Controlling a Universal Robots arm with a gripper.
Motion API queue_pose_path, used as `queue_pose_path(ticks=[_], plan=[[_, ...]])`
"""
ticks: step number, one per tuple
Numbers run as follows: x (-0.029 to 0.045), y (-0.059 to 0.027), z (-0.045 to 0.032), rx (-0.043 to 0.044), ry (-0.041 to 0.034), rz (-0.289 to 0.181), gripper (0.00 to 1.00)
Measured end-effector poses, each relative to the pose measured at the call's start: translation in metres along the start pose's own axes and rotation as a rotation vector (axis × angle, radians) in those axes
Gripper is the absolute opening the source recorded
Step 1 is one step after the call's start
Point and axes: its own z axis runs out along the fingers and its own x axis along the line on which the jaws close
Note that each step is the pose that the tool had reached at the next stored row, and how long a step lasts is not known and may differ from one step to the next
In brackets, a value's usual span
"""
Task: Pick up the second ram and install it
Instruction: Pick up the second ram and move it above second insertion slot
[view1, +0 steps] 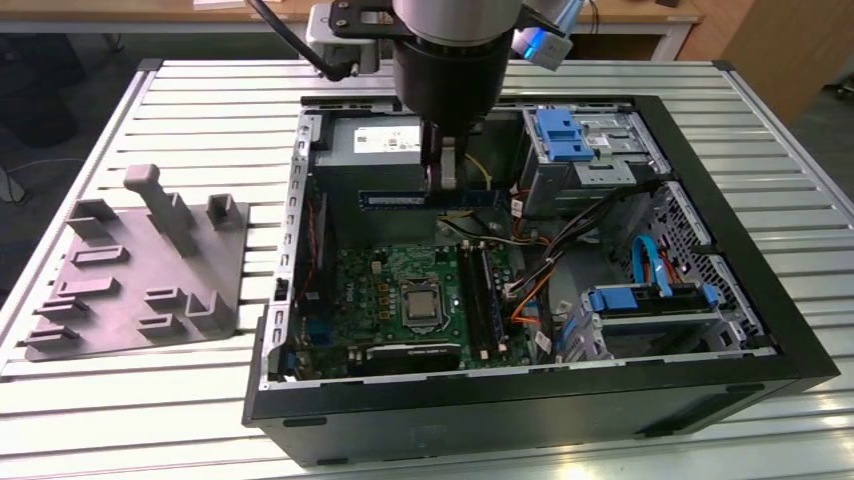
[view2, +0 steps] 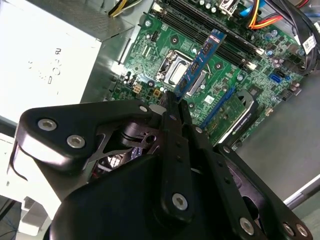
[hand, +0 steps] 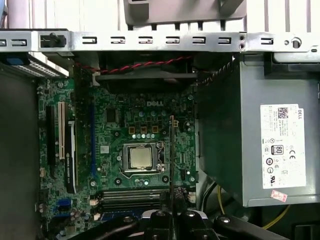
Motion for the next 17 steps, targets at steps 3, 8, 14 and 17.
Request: queue_pose_path(ticks=[3,8,14,17], plan=[[0.0002,-0.0019,0.0044,-0.0002,0.0,0.0,0.14],[0.0009,-0.0051,0.0124,-0.0006,0.0001,0.0,0.14],[0.0031,-0.0122,0.0199,-0.0018,0.0,-0.001,0.14],[0.0038,-0.0155,0.0229,-0.0036,0.0004,-0.007,0.14]])
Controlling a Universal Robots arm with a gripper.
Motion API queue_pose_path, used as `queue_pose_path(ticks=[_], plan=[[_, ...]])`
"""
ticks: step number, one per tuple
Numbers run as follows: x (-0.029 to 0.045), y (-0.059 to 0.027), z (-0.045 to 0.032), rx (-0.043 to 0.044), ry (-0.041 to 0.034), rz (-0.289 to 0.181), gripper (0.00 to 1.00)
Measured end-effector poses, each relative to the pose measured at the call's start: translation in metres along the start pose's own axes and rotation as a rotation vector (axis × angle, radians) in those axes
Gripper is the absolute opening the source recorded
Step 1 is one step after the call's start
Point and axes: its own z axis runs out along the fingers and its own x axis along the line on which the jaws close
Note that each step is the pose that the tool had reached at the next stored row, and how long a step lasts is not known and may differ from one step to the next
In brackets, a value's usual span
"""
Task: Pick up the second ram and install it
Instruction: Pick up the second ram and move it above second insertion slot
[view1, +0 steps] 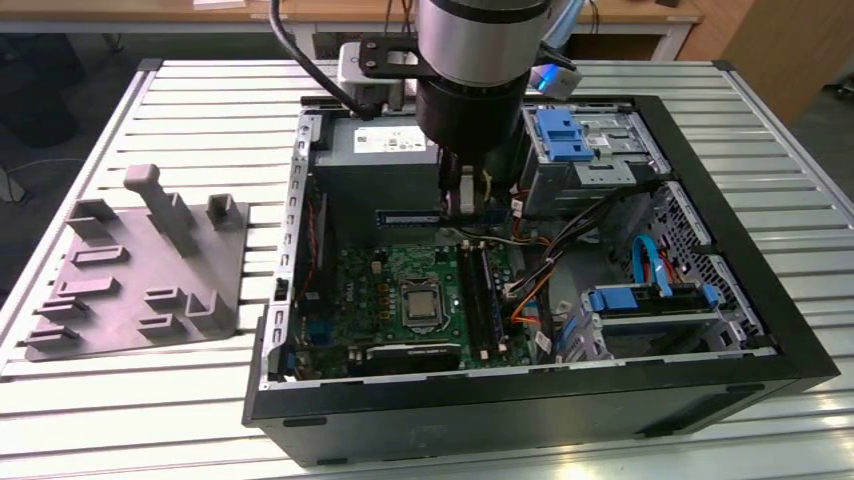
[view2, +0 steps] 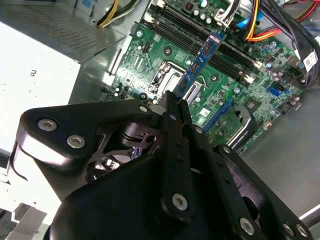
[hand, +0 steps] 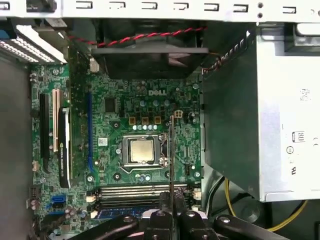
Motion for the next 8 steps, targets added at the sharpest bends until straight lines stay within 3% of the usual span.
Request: queue_pose_path(ticks=[8], plan=[[0.0086,-0.001,0.0065,-0.0007,0.0,-0.006,0.14]])
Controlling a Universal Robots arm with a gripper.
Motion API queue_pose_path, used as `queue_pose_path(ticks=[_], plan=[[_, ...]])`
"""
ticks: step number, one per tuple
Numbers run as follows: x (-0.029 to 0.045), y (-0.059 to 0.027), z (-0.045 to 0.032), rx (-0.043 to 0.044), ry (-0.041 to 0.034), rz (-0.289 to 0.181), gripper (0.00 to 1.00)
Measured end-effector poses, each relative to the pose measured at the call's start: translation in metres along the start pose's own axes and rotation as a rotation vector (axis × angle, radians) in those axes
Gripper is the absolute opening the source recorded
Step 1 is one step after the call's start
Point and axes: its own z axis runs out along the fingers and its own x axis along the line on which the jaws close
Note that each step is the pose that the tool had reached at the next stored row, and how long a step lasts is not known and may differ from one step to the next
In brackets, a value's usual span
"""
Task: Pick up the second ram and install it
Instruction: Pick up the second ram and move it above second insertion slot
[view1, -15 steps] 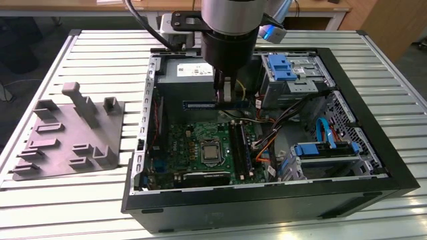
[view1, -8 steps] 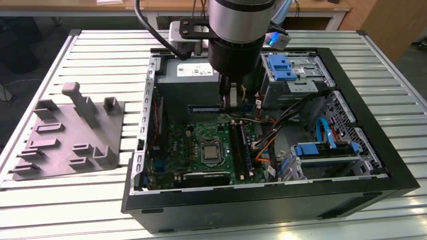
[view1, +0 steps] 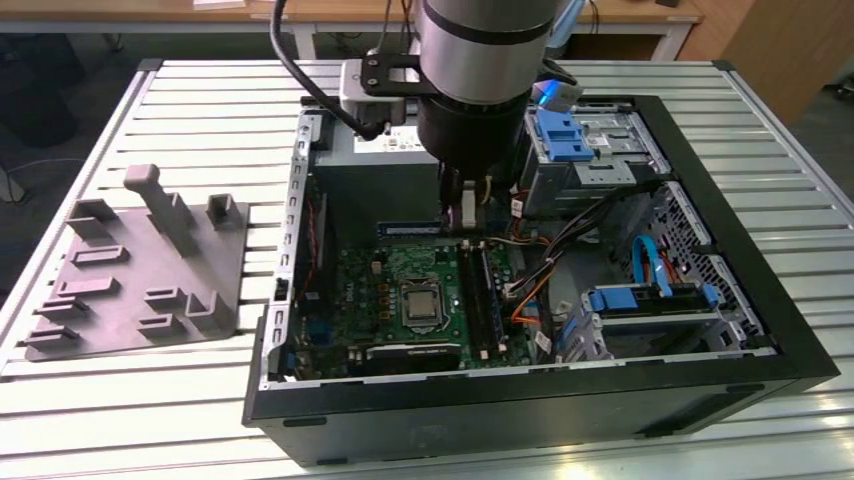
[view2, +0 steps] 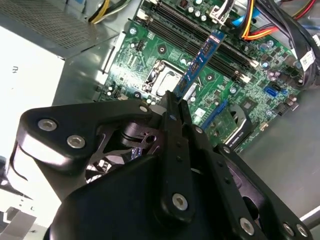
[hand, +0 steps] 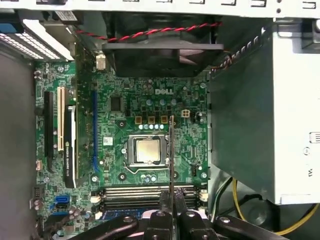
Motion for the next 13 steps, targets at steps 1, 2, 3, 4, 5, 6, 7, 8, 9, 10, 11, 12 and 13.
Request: queue_pose_path(ticks=[1,2,3,4,5,6,7,8,9,10,11,12,13], plan=[[0.0002,-0.0002,0.0016,-0.0002,0.0001,0.0,0.14],[0.0003,-0.0005,0.0032,-0.0004,0.0001,0.0,0.14],[0.0004,-0.0006,0.0044,-0.0004,0.0,0.0,0.14],[0.0005,-0.0006,0.0052,-0.0004,0.0002,0.0,0.14],[0.0005,-0.0007,0.0061,-0.0004,0.0002,0.0,0.14],[0.0006,-0.0008,0.007,-0.0004,0.0001,0.0,0.14],[0.0006,-0.0009,0.0078,-0.0004,0.0001,0.0,0.14],[0.0007,-0.0009,0.0083,-0.0004,0.0002,0.0,0.14],[0.0007,-0.0009,0.0083,-0.0005,0.0004,0.0,0.14],[0.0007,-0.0009,0.0085,-0.0004,0.0002,0.0,0.14],[0.0007,-0.0009,0.0085,-0.0004,0.0002,0.0,0.14],[0.0007,-0.0009,0.0085,-0.0005,0.0002,0.0,0.14],[0.0007,-0.0009,0.0086,-0.0005,0.0002,0.0,0.14]])
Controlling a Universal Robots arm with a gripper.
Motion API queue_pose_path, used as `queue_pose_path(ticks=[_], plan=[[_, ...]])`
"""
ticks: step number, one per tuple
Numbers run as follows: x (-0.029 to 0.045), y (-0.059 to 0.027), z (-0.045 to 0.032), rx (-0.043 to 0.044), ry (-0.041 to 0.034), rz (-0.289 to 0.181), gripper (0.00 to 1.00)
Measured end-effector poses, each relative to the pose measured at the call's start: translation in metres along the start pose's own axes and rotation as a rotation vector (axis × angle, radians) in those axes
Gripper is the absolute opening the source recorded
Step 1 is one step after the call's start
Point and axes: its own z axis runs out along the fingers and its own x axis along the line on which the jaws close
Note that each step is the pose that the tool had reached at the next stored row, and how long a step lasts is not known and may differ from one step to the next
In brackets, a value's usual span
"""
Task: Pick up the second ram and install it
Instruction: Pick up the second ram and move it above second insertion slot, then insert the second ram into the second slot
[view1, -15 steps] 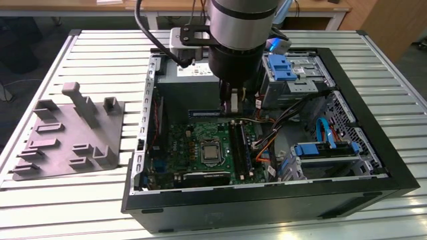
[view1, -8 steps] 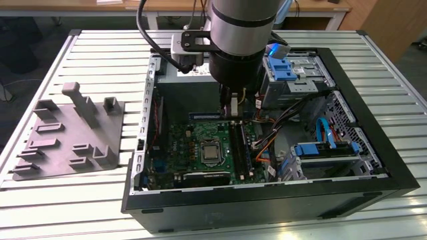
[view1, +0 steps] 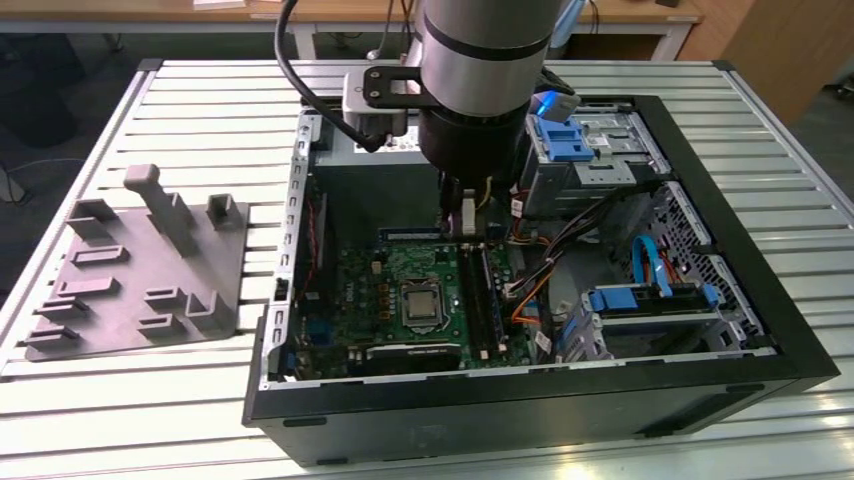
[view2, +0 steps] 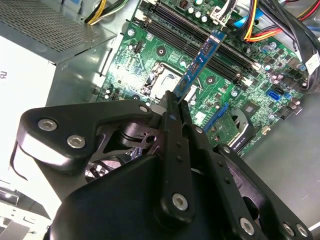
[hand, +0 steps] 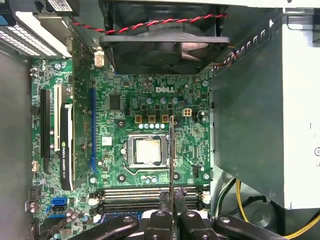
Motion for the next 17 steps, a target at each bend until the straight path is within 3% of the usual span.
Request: queue_pose_path(ticks=[17], plan=[[0.0,0.0,0.0001,0.0014,-0.0003,0.019,0.14]])
